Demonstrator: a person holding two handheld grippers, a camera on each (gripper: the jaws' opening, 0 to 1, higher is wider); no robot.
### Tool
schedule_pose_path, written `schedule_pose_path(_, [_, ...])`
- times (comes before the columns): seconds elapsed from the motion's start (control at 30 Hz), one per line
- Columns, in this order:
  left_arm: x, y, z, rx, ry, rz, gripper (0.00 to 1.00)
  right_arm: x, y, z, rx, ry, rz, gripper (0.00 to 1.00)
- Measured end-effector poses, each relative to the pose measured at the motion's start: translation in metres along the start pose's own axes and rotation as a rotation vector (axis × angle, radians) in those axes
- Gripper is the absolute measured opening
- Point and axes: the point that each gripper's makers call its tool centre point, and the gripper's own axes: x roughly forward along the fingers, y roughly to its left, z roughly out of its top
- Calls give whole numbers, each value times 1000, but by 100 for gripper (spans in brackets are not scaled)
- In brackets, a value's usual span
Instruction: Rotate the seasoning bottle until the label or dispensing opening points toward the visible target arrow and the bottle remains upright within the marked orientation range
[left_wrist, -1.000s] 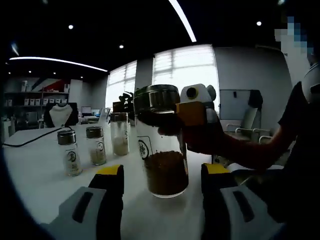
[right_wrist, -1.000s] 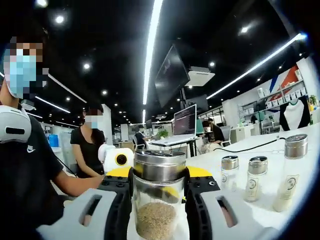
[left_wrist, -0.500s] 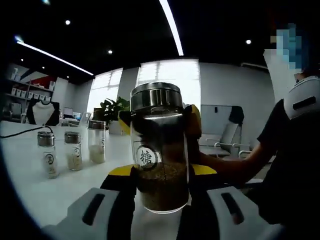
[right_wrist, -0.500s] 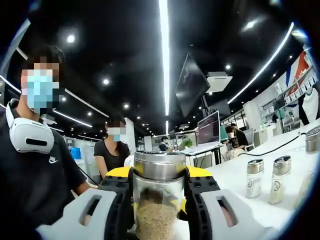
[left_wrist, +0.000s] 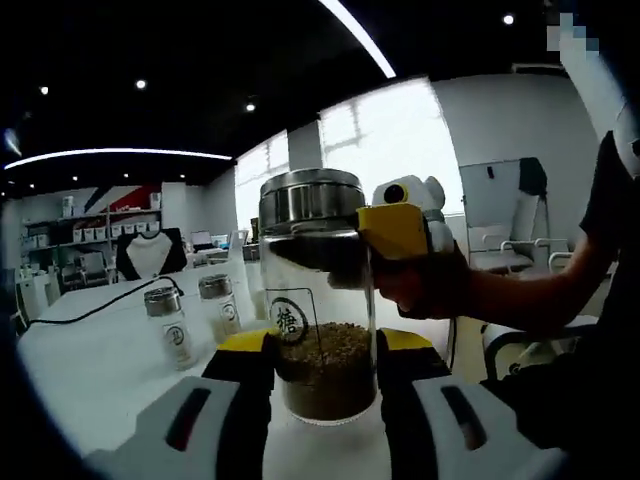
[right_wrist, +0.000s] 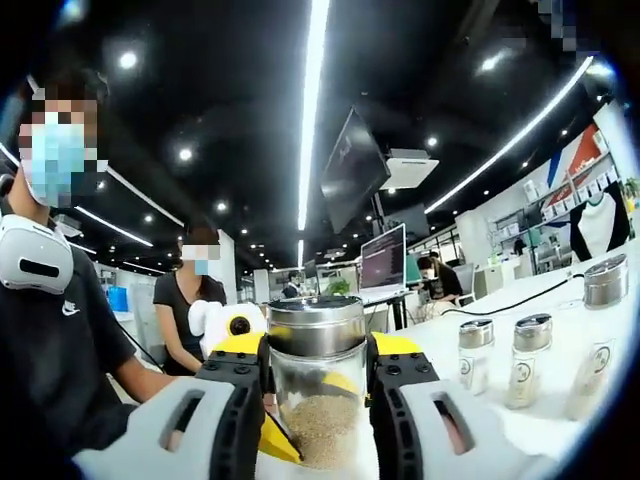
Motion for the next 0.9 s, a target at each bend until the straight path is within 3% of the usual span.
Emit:
schedule_pose_path(0.27, [0,17,-14,60,72,135,42,12,-14,-14,-66,22,-137,38])
schedule_pose_path(0.4, [-1,23,-13,119,74,208,42,15,-22,-14,-54,5,-201,39])
schedule_pose_path(0.47, [0,22,-12,121,65,241,42,16,-27,-12,-35,-29,-245,40])
schedule_pose_path(0.57, [0,22,-14,116,57,258,42,16,-27,-13,-40,-27,-262,40])
schedule_pose_path(0.73, [3,20,-14,77,32,210,42,14,-27,-12,-93,11,-277,39])
schedule_pose_path(0.9, [4,13,-7,17,-20,112,41,10,-20,-9,-132,40,-212,39])
